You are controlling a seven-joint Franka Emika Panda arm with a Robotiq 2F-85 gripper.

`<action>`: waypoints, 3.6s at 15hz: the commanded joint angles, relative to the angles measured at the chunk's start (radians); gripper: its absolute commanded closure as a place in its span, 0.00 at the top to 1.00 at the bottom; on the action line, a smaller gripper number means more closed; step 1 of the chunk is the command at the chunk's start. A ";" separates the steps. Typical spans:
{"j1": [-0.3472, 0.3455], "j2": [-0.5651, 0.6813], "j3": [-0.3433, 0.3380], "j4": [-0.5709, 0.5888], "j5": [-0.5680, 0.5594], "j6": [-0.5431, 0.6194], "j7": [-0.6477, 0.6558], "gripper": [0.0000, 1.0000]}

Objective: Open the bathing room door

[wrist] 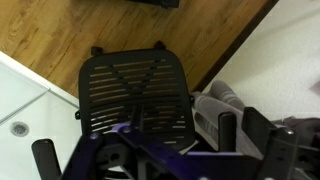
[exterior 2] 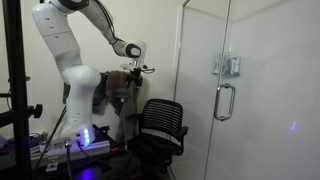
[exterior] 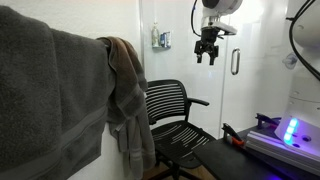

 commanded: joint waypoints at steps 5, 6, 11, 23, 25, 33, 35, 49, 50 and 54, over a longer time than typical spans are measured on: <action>-0.035 0.044 -0.035 -0.214 0.201 0.567 -0.041 1.00; -0.045 0.063 -0.012 -0.206 0.208 0.644 -0.092 1.00; -0.003 0.035 -0.058 -0.181 0.151 0.536 -0.018 1.00; -0.131 0.003 0.018 -0.160 0.506 0.650 0.201 1.00; -0.146 0.036 0.094 -0.150 0.630 0.718 0.246 1.00; -0.087 0.063 0.154 -0.151 0.896 0.919 0.272 1.00; -0.074 0.100 0.199 -0.151 1.064 0.970 0.268 1.00; 0.090 0.081 0.271 -0.152 1.471 1.142 0.307 1.00; 0.090 0.081 0.271 -0.152 1.471 1.142 0.307 1.00; 0.090 0.081 0.271 -0.152 1.472 1.142 0.307 1.00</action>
